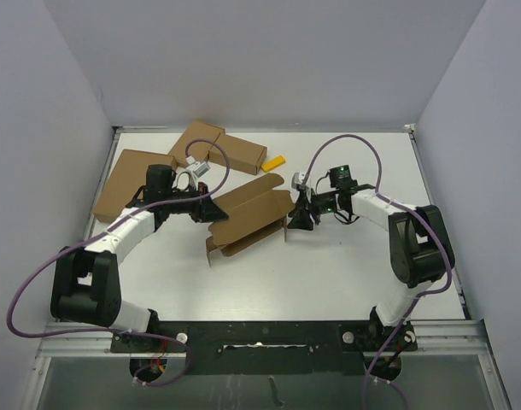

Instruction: Fold the paper box

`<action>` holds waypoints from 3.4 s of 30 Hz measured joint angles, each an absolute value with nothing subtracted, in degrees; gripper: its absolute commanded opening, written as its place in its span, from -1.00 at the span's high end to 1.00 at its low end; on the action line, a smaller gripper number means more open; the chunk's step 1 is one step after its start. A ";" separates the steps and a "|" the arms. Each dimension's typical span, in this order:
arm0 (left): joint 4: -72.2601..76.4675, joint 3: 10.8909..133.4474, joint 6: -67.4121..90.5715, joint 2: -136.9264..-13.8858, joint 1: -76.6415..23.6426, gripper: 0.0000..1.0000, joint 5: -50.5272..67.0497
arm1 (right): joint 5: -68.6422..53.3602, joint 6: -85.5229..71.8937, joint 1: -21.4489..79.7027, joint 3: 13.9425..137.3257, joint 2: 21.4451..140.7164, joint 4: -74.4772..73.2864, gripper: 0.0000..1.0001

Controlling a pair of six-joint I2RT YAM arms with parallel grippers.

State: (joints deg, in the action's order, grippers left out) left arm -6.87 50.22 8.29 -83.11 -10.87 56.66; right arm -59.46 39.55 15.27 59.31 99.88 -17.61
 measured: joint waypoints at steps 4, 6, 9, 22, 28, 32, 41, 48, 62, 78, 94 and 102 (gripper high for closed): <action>-6.09 49.25 8.36 -82.74 -10.79 1.00 56.14 | -58.85 35.59 16.36 59.31 99.92 -14.76 0.16; -5.65 48.99 8.51 -82.50 -10.85 1.00 56.21 | -58.67 33.87 16.99 59.31 100.01 -13.30 0.16; -4.56 48.66 8.97 -82.32 -10.87 1.00 56.42 | -58.41 31.48 17.43 59.31 100.14 -11.53 0.16; -0.84 47.86 12.86 -82.32 -9.06 1.00 58.26 | -56.25 27.92 18.09 59.31 101.21 -8.97 0.23; -0.30 47.81 13.61 -82.32 -8.62 1.00 58.92 | -52.90 27.97 20.23 59.53 102.04 -8.14 0.36; -0.19 47.81 14.00 -82.32 -8.40 1.00 58.96 | -51.70 27.40 20.62 59.55 102.37 -6.61 0.35; -0.23 47.79 14.17 -82.32 -8.03 1.00 58.85 | -51.07 23.57 20.73 58.98 105.34 -1.08 0.18; -0.23 47.79 14.17 -82.32 -8.03 1.00 58.83 | -50.94 19.53 20.71 56.07 105.34 5.87 0.24; -0.21 47.79 14.17 -82.32 -8.03 1.00 58.89 | -51.27 13.13 19.86 51.86 105.49 17.91 0.53; 1.93 47.51 16.19 -82.32 -8.01 1.00 59.20 | -49.19 12.40 19.86 52.21 105.36 18.65 0.97; 13.52 42.50 22.44 -82.30 -7.90 1.00 57.17 | -43.27 14.63 19.94 55.53 103.81 10.28 0.59; 13.56 42.13 22.26 -82.28 -8.19 1.00 56.90 | -43.70 8.71 19.42 46.19 104.57 26.26 0.56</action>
State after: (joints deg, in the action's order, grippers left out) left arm 13.56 42.13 22.26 -82.28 -8.19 56.90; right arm -43.70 8.71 19.42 46.19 104.57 26.26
